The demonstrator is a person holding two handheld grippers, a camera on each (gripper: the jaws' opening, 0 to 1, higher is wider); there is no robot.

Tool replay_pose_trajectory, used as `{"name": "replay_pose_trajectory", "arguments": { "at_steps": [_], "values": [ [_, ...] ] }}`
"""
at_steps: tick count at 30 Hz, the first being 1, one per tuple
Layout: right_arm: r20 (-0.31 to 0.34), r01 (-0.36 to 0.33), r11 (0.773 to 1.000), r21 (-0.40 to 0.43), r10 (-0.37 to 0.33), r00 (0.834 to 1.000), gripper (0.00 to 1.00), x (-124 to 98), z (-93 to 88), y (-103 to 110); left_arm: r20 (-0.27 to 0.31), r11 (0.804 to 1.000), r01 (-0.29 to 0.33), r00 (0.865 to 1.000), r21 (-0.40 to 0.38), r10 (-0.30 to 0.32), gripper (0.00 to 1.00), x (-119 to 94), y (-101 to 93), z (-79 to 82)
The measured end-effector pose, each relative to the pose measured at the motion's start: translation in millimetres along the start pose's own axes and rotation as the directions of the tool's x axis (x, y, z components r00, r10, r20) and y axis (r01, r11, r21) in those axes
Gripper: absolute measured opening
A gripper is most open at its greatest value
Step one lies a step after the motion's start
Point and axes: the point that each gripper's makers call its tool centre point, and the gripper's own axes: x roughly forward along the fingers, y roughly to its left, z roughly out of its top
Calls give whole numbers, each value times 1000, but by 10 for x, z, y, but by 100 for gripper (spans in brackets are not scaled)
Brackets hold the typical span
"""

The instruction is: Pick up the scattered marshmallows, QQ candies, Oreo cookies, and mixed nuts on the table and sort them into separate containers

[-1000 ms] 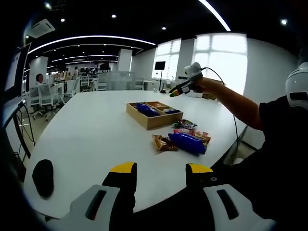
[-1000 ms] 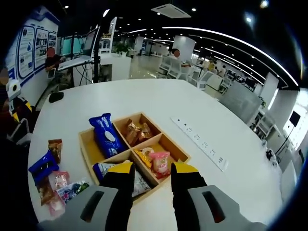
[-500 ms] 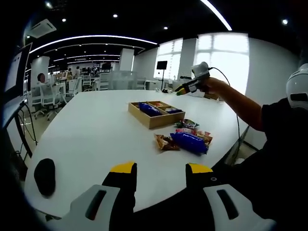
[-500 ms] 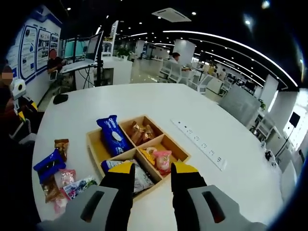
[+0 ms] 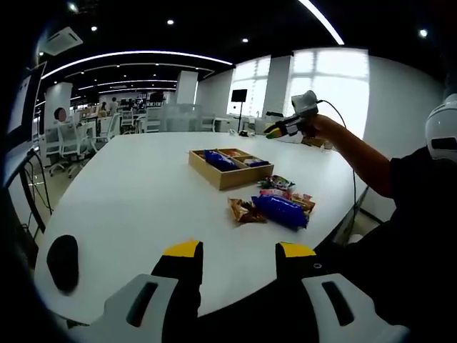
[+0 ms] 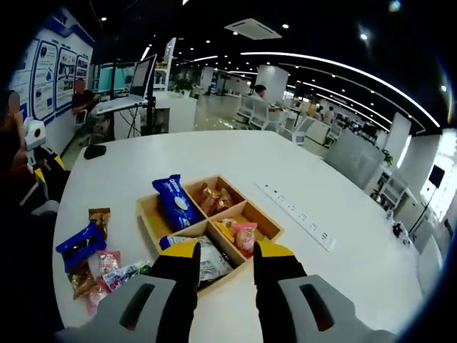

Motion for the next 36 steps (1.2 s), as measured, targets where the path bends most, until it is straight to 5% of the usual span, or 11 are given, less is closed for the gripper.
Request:
{"name": "replay_pose_trajectory", "arguments": {
  "at_steps": [36],
  "values": [
    [115, 4, 1000, -7, -3, 993, 26, -486, -7, 360, -2, 1000, 7, 1000, -5, -7, 46, 38, 26, 14]
  ]
}}
